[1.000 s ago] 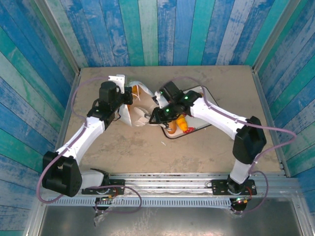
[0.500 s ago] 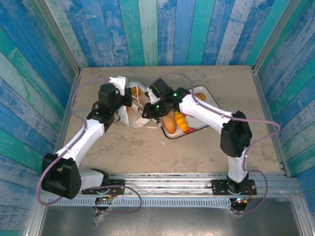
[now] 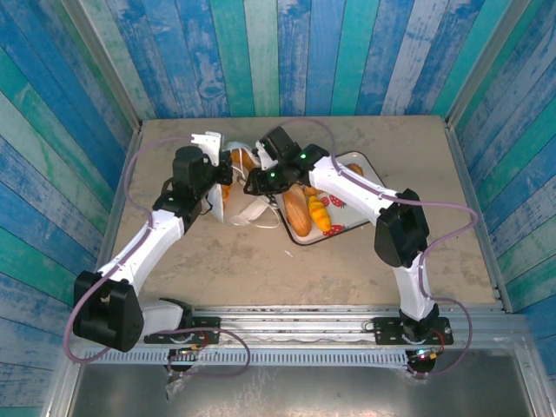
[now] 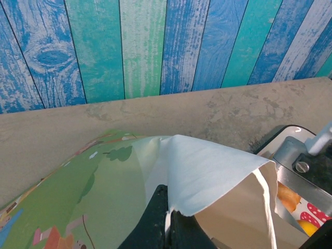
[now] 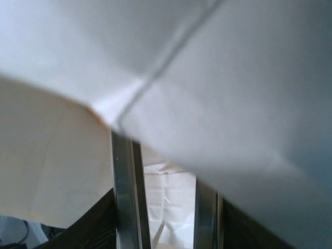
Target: Take the fake bread out of the paper bag
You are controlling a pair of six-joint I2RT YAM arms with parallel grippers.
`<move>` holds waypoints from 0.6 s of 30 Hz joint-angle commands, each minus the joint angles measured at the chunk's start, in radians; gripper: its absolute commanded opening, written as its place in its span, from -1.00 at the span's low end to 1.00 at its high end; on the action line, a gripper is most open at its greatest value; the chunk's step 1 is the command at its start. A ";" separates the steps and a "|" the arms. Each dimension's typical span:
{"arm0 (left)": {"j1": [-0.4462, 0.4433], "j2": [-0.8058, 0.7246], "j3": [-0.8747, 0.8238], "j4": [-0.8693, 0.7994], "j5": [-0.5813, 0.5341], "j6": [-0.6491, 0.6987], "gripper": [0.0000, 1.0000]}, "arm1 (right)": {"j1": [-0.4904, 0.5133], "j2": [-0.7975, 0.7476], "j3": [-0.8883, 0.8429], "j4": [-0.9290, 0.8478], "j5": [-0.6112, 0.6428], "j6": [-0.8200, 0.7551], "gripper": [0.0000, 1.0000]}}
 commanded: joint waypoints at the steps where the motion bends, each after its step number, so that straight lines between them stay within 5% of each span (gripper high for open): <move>1: 0.000 0.005 0.040 0.072 -0.022 -0.038 -0.89 | 0.004 0.033 0.030 0.031 -0.023 0.026 -0.10; 18: 0.000 0.078 0.069 0.092 0.034 -0.104 -0.88 | 0.025 0.115 0.076 0.075 -0.013 0.087 -0.09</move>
